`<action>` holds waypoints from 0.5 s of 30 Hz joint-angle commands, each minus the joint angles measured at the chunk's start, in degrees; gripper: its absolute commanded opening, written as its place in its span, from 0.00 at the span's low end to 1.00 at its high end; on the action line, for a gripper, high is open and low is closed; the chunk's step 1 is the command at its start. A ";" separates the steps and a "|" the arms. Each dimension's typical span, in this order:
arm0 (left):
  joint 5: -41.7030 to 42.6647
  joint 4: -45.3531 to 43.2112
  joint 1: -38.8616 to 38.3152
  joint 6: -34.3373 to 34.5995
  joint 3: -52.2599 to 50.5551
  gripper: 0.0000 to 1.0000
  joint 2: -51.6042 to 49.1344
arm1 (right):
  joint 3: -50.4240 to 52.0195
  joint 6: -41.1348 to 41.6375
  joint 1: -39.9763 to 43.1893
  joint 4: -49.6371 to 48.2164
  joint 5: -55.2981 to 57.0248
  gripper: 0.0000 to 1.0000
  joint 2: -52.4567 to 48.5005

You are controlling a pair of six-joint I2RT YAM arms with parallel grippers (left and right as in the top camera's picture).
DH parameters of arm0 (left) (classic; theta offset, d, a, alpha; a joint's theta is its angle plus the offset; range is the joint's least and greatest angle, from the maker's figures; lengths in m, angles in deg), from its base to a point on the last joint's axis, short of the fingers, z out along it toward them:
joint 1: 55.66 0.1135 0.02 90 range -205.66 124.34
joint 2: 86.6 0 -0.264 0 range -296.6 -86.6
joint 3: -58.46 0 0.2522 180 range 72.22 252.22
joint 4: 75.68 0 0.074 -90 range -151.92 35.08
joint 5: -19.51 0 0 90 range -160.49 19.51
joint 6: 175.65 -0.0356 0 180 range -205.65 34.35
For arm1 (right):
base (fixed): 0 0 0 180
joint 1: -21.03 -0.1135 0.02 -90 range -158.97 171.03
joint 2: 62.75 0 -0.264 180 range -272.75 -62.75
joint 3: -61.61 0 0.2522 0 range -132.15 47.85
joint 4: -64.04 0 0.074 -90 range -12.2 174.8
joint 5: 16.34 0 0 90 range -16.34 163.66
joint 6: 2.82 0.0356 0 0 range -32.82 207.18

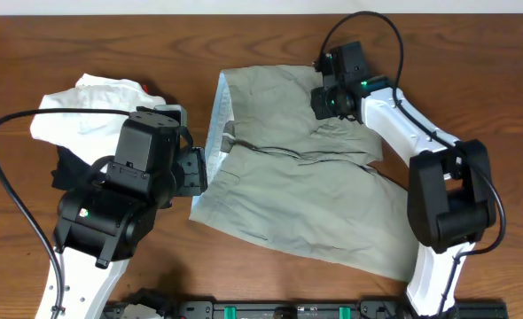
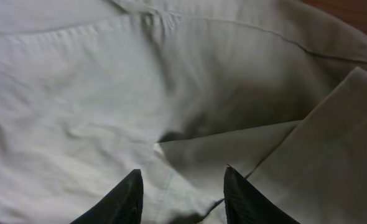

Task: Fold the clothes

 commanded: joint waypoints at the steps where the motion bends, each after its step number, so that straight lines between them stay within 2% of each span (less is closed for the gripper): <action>1: -0.70 0.26 0.37 -0.98 0.83 0.61 0.11 | 0.02 -3.08 -0.59 -0.44 1.46 0.40 -3.19; 6: -0.70 0.26 0.37 -0.98 0.83 0.61 0.11 | 0.02 -3.06 -0.70 -2.08 2.01 0.40 -4.74; 10: -0.70 0.28 0.35 -0.98 0.83 0.61 0.11 | 0.02 -3.06 -0.70 -3.21 8.20 0.37 -4.74; 15: -0.70 0.39 0.37 -0.98 0.85 0.61 0.11 | 0.02 -4.79 -0.79 -4.66 11.56 0.27 -4.74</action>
